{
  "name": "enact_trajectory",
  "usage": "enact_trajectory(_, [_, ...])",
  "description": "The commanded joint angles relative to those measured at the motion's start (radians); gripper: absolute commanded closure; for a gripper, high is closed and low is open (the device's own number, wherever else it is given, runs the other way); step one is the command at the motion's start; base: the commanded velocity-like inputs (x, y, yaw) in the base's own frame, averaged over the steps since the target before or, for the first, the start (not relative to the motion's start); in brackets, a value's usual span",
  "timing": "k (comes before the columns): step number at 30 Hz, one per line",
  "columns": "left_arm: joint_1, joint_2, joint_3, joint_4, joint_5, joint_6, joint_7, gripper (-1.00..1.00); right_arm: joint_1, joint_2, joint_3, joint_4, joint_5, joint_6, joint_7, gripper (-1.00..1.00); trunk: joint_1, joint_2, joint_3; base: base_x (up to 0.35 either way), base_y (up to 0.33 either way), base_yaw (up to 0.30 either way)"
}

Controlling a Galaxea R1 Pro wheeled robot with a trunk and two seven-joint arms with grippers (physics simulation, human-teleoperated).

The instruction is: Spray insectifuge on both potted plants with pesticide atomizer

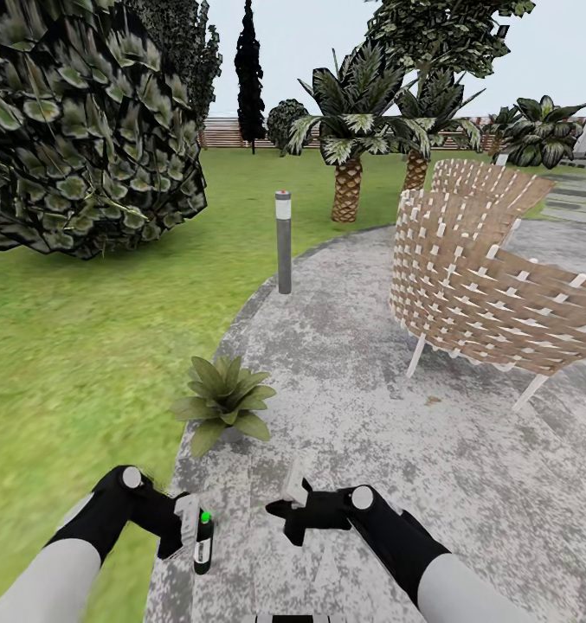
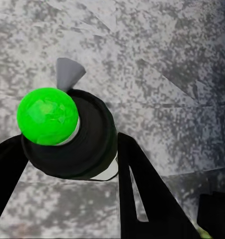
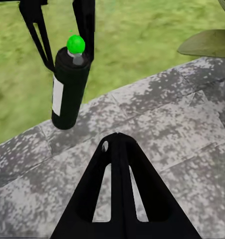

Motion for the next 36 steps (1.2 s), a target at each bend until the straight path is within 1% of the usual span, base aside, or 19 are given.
enact_trajectory(1, [0.000,0.011,0.005,-0.001,-0.007,-0.011,0.000,1.00,-0.001,-0.001,-0.001,0.005,0.010,-0.009,0.000,1.00,0.000,0.000,-0.001,0.000,0.000,0.000])
enact_trajectory(2, [-0.001,0.032,0.005,-0.003,-0.010,-0.013,0.001,1.00,-0.001,-0.002,-0.002,0.018,0.010,-0.010,0.000,1.00,0.000,0.000,-0.001,0.000,0.000,0.000])
enact_trajectory(3, [-0.001,0.052,0.006,-0.006,-0.015,-0.015,-0.001,1.00,-0.001,-0.003,-0.003,0.033,0.009,-0.011,-0.001,-1.00,0.000,0.000,-0.001,0.000,0.000,0.000])
enact_trajectory(5, [-0.003,0.075,0.007,-0.008,-0.019,-0.016,-0.003,1.00,-0.001,-0.005,-0.005,0.055,0.009,-0.012,-0.001,-1.00,0.000,0.000,-0.001,0.000,0.000,0.000])
enact_trajectory(8, [-0.003,0.083,0.008,-0.010,-0.020,-0.013,0.003,1.00,-0.001,-0.006,-0.007,0.066,0.009,-0.014,-0.008,-1.00,0.000,0.000,-0.001,0.000,0.000,0.000])
enact_trajectory(10, [-0.005,0.082,0.017,-0.010,-0.015,-0.006,0.020,1.00,-0.001,-0.011,-0.006,0.072,0.009,-0.014,-0.065,-1.00,0.000,0.000,-0.001,0.000,0.000,0.000])
enact_trajectory(13, [-0.007,0.074,0.038,-0.008,0.003,0.000,0.102,1.00,0.000,-0.049,-0.004,0.107,0.005,-0.016,-0.287,-1.00,0.000,0.000,-0.001,0.000,0.000,0.000])
enact_trajectory(15, [-0.007,0.071,0.065,-0.007,0.019,0.009,0.154,1.00,0.001,-0.053,-0.005,0.178,0.001,-0.017,-0.391,-1.00,0.000,0.000,-0.001,0.000,0.000,0.000])
enact_trajectory(17, [-0.006,0.067,0.110,-0.005,0.055,0.062,0.195,1.00,0.001,-0.052,-0.020,0.273,-0.003,-0.018,-0.507,-1.00,0.000,0.000,-0.001,0.000,0.000,0.000])
enact_trajectory(19, [-0.006,0.065,0.142,-0.007,0.098,0.145,0.213,1.00,0.001,-0.052,-0.074,0.340,-0.045,-0.019,-0.627,-1.00,0.000,0.000,-0.001,0.000,0.000,0.000])
enact_trajectory(20, [-0.007,0.065,0.149,-0.008,0.115,0.179,0.220,1.00,0.001,-0.052,-0.102,0.362,-0.078,-0.019,-0.670,-1.00,0.000,0.000,-0.001,0.000,0.000,0.000])
enact_trajectory(21, [-0.008,0.064,0.157,-0.009,0.137,0.226,0.236,1.00,0.001,-0.052,-0.134,0.396,-0.132,-0.019,-0.725,-1.00,0.000,0.000,-0.001,0.000,0.000,0.000])
enact_trajectory(24, [-0.014,0.063,0.163,-0.011,0.164,0.352,0.273,1.00,0.001,-0.053,-0.164,0.486,-0.232,-0.021,-0.828,-1.00,0.000,0.000,-0.001,0.000,0.000,0.000])
enact_trajectory(26, [-0.016,0.058,0.159,-0.011,0.169,0.449,0.279,1.00,0.001,-0.054,-0.168,0.516,-0.260,-0.022,-0.906,-1.00,0.000,0.000,-0.001,0.000,0.000,0.000])
enact_trajectory(28, [-0.018,0.025,0.149,-0.028,0.163,0.572,0.281,1.00,0.001,-0.055,-0.170,0.529,-0.278,-0.021,-0.967,-1.00,0.000,0.000,-0.001,0.000,0.000,0.000])
enact_trajectory(29, [-0.018,0.019,0.144,-0.040,0.161,0.592,0.281,1.00,0.001,-0.055,-0.170,0.530,-0.280,-0.021,-0.973,-1.00,0.000,0.000,-0.001,0.000,0.000,0.000])
enact_trajectory(31, [-0.019,0.010,0.115,-0.072,0.159,0.658,0.281,1.00,0.001,-0.059,-0.171,0.531,-0.283,-0.021,-0.981,-1.00,0.000,0.000,-0.001,0.000,0.000,0.000])
enact_trajectory(34, [-0.019,0.007,0.056,-0.118,0.161,0.832,0.276,1.00,0.001,-0.062,-0.172,0.532,-0.284,-0.020,-0.983,-1.00,0.000,0.000,-0.001,0.000,0.000,0.000])
enact_trajectory(36, [-0.018,0.006,-0.014,-0.153,0.161,0.918,0.274,1.00,0.002,-0.063,-0.172,0.540,-0.284,-0.020,-0.984,-1.00,0.000,0.000,-0.001,0.000,0.000,0.000])
